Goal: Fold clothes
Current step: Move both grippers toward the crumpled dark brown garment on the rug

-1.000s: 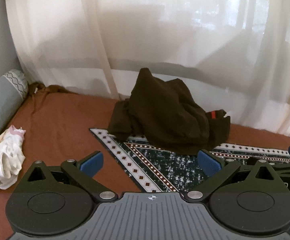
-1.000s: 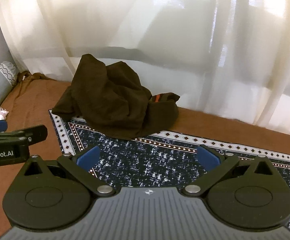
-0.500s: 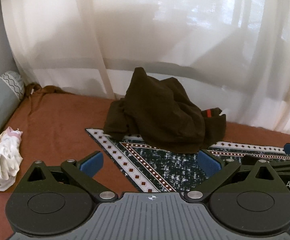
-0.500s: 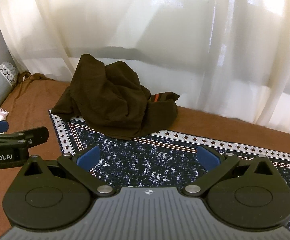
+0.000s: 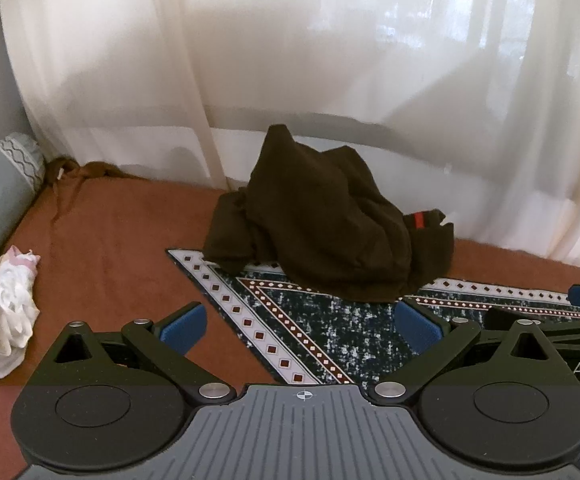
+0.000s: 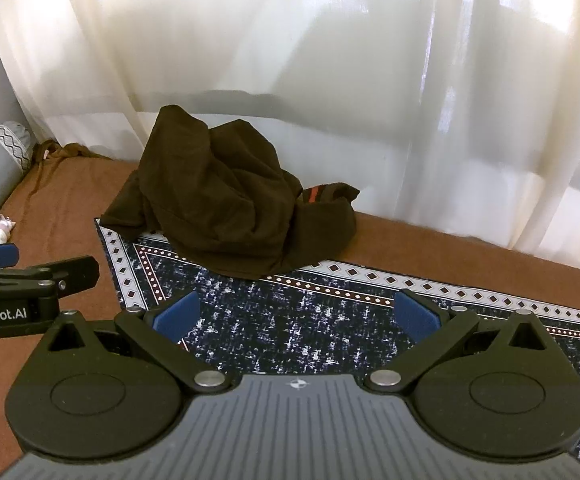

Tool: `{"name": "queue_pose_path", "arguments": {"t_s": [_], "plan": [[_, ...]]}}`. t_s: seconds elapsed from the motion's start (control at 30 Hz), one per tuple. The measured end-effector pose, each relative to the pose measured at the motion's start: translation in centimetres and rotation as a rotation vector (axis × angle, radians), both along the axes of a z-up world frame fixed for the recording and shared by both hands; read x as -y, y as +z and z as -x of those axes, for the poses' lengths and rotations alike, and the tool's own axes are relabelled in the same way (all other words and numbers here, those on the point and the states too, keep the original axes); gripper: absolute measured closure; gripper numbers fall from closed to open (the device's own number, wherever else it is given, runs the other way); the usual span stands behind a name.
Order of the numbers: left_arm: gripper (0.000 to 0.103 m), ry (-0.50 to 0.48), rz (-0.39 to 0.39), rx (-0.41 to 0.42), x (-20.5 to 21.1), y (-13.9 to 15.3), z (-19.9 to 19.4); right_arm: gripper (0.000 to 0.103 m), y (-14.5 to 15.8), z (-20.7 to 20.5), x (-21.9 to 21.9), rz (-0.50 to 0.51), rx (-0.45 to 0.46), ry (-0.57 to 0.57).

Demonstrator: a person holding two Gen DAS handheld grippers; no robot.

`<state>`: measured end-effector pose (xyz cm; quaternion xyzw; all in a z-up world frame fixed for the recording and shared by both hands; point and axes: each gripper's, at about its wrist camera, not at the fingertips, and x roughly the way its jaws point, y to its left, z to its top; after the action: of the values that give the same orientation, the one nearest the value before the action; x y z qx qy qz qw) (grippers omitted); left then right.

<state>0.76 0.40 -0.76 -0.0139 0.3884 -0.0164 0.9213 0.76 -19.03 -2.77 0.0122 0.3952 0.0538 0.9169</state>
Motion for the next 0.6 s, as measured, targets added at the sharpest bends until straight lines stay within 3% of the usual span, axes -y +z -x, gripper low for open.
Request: {"name": "queue_pose_path", "arguments": {"t_s": [0.6], "plan": [[0.0, 0.002, 0.033, -0.034, -0.7, -1.2, -1.1, 0.0, -0.6, -0.8, -0.5, 0.015, -0.017, 0.0]]}}
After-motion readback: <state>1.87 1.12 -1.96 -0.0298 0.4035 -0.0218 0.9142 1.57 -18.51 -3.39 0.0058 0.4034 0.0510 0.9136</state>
